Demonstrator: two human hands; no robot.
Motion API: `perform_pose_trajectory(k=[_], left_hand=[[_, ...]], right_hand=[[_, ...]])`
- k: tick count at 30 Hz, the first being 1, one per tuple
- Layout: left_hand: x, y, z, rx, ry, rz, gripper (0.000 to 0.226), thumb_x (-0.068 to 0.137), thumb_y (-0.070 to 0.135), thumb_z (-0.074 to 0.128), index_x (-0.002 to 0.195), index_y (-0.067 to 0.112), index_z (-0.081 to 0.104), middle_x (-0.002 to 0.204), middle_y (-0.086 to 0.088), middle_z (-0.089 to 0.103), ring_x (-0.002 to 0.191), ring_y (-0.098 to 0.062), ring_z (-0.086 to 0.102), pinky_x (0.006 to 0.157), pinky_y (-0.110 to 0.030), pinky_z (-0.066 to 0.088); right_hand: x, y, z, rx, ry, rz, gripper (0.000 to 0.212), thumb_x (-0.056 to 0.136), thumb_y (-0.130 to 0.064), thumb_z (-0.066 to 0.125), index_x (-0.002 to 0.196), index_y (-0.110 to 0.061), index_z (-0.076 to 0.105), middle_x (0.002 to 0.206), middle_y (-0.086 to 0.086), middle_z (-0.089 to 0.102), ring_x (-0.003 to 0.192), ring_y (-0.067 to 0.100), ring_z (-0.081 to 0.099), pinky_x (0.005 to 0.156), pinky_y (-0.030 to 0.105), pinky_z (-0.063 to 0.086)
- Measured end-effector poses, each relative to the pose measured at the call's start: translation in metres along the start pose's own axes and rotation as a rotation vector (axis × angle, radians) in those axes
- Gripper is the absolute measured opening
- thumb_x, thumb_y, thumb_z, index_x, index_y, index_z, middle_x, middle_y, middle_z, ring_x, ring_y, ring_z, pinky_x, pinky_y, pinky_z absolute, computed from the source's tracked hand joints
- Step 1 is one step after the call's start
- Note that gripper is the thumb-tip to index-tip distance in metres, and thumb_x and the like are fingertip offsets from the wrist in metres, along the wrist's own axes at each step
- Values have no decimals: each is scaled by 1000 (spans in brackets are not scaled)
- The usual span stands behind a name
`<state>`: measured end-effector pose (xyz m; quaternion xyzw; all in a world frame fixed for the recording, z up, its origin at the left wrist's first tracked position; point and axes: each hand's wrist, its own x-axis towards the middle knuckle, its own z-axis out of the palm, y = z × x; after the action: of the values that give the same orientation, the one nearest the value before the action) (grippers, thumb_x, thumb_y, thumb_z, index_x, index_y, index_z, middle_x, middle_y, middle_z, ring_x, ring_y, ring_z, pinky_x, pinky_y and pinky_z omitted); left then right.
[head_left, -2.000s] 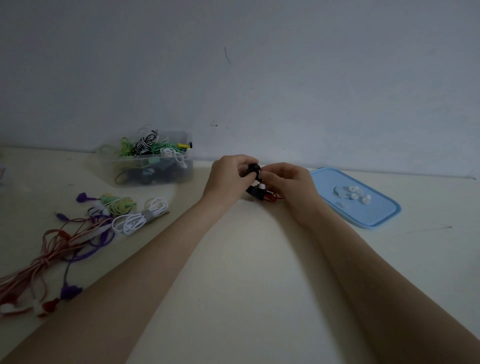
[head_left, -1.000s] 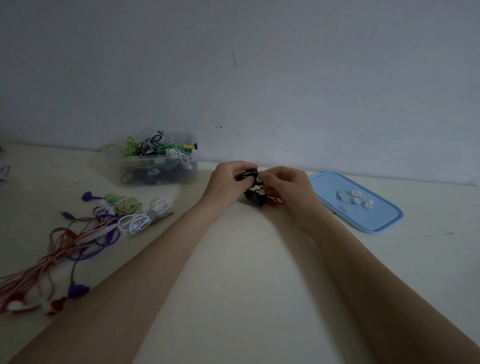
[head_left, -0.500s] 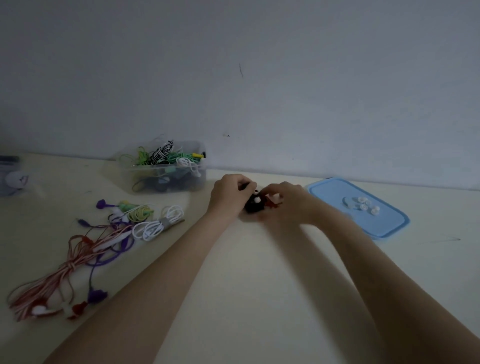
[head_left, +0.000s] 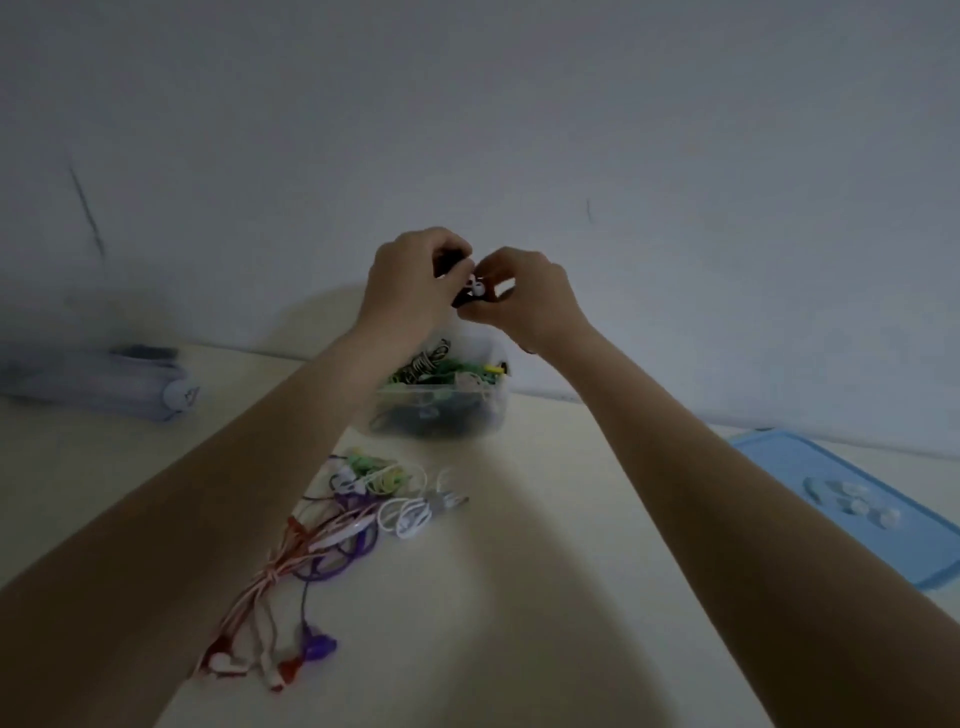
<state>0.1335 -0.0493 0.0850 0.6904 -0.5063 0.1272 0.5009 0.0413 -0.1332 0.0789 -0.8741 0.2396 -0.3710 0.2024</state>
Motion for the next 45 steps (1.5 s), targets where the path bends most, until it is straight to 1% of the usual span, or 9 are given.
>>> perform_pose_trajectory(k=[7, 12, 20, 26, 31, 34, 38, 41, 45], left_hand=[[-6, -88, -19, 322, -215, -264, 24, 88, 15, 59, 109, 9, 67, 111, -10, 66, 102, -26, 60, 85, -30, 44], [-7, -108, -9, 629, -409, -128, 32, 97, 22, 37, 114, 13, 62, 121, -10, 60, 124, -25, 41, 98, -35, 29], [-7, -106, -5, 745, -644, -257, 43, 101, 23, 20, 140, 15, 36, 148, -2, 33, 144, -25, 0, 114, -43, 6], [-20, -85, -17, 666, -406, -253, 42, 96, 29, 39, 131, 7, 43, 143, -10, 35, 137, -32, 16, 106, -43, 25], [-43, -51, -43, 760, -785, -249, 43, 91, 36, 48, 124, 8, 46, 121, -12, 45, 105, -28, 48, 80, -35, 45], [-57, -39, -55, 706, -981, -370, 54, 87, 41, 56, 131, 17, 36, 129, -9, 35, 108, -26, 49, 64, -32, 55], [-65, -36, -49, 682, -952, -180, 45, 84, 42, 59, 111, 11, 40, 106, -10, 38, 96, -27, 49, 77, -39, 53], [-73, -37, -47, 700, -897, -88, 22, 86, 34, 56, 91, 15, 45, 105, -15, 51, 92, -27, 52, 86, -43, 47], [-90, -33, -60, 730, -633, -151, 55, 86, 40, 61, 125, 6, 42, 125, -17, 38, 105, -35, 52, 87, -43, 46]], right_hand=[[24, -8, 73, -252, -324, -117, 38, 86, -21, 64, 119, -4, 57, 118, 13, 61, 104, 27, 58, 84, 30, 44], [24, 10, 97, -363, -463, -58, 31, 95, -27, 47, 107, -6, 65, 109, 15, 64, 98, 29, 56, 72, 28, 36], [5, 4, 74, -257, -213, -189, 27, 90, -20, 55, 112, -9, 66, 116, 14, 60, 109, 28, 51, 87, 20, 32], [-42, -23, 42, -103, -499, -170, 17, 87, -17, 62, 99, -10, 72, 101, 5, 71, 88, 12, 61, 77, 16, 42], [-71, -31, 47, -252, -899, -74, 57, 86, -31, 65, 138, -25, 42, 144, -2, 41, 125, 14, 43, 90, 18, 31], [-88, -26, 54, -313, -856, -93, 61, 82, -35, 67, 137, -27, 42, 140, -1, 45, 123, 19, 46, 85, 17, 30], [-106, -24, 56, -249, -631, -117, 50, 89, -28, 61, 135, -14, 46, 127, 9, 56, 109, 22, 53, 70, 13, 30], [-108, -26, 60, -285, -571, -162, 44, 90, -24, 59, 131, -9, 49, 126, 12, 57, 115, 28, 53, 83, 21, 37], [-108, -22, 67, -312, -530, -168, 46, 89, -22, 59, 133, -17, 48, 129, 10, 56, 118, 28, 52, 95, 36, 44]])
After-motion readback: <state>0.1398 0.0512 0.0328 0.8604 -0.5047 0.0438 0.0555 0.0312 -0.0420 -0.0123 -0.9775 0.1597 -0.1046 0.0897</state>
